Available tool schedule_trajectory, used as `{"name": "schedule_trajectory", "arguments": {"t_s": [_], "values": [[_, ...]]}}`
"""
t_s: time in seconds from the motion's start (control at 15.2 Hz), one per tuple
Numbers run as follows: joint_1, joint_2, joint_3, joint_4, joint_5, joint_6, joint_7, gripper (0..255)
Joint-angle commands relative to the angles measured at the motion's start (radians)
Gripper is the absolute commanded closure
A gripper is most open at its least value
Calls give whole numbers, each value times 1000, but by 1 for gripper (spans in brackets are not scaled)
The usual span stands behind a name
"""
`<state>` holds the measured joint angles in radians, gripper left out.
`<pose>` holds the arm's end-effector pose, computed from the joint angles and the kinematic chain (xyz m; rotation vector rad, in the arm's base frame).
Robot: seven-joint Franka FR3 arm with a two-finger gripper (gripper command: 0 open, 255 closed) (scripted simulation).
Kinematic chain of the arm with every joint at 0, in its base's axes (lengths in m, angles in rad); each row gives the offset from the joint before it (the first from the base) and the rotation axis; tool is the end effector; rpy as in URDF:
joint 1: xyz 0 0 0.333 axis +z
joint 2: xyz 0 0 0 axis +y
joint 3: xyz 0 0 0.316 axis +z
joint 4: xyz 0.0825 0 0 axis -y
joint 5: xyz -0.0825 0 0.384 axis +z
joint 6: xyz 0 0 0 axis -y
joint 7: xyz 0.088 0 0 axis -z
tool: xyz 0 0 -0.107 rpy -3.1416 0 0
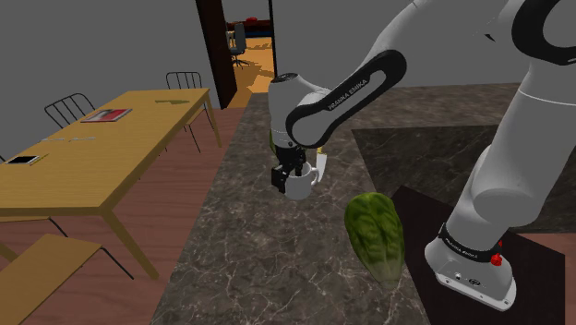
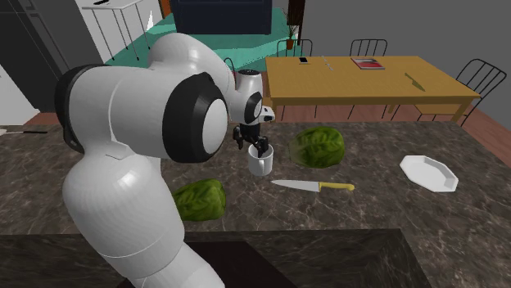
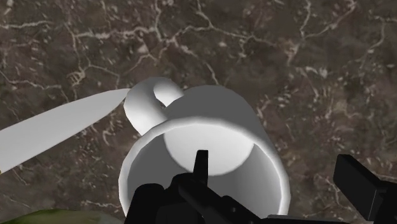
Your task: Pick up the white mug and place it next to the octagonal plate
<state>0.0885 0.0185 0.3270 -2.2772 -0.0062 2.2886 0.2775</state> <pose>0.4738 0.2087 0.3474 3.1328 0.2229 -0.0097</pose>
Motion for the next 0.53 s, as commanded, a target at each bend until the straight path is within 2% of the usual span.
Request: {"name": "schedule_trajectory", "arguments": {"t_s": [0.0,0.07,0.13,0.46], "values": [[0,0,0,0,0,0,0,0],[0,0,0,0,0,0,0,0],[0,0,0,0,0,0,0,255],[0,0,0,0,0,0,0,255]]}}
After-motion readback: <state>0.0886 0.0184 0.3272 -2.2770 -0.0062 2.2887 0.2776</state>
